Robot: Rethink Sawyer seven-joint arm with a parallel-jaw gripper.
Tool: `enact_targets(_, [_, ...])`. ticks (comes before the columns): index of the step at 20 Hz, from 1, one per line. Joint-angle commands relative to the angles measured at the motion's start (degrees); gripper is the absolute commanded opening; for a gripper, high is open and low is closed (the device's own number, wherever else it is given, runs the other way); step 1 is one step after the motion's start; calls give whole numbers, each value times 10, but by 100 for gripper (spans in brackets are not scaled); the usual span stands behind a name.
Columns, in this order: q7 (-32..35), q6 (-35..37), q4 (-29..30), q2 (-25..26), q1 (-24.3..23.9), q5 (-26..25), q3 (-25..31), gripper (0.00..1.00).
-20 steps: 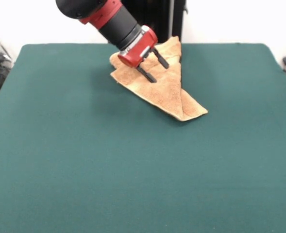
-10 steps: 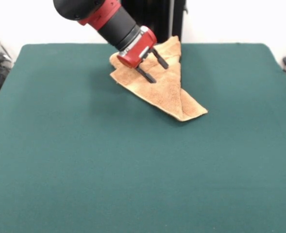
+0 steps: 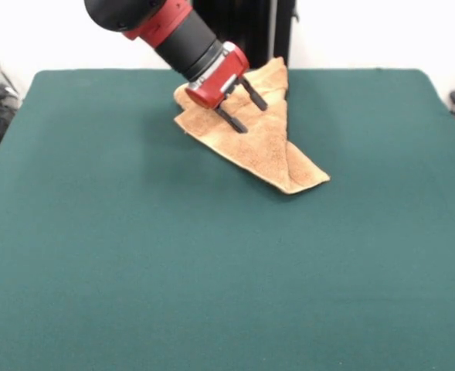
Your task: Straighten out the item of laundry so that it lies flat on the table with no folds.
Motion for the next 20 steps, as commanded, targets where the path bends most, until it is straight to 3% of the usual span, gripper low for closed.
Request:
enact_targets(1, [89, 167, -14, 51, -5, 14, 94, 100])
enact_targets(4, [95, 158, -15, 50, -4, 2, 91, 100])
enact_targets(8, [200, 150, -31, 68, 3, -49, 89, 100])
enact_targets(10, [169, 166, -24, 63, 2, -32, 88, 100])
enact_targets(11, [116, 186, -10, 53, -7, 4, 91, 100])
enact_targets(14, [76, 187, 3, 44, -23, 33, 106, 100])
enact_targets(15, [69, 174, 2, 41, -31, 34, 114, 100])
enact_targets(17, [-32, 133, 8, 23, -62, 75, 131, 100])
enact_targets(19, [-92, 106, 8, 11, -78, 93, 138, 100])
enact_targets(20, [-98, 99, 5, 10, -82, 91, 140, 100])
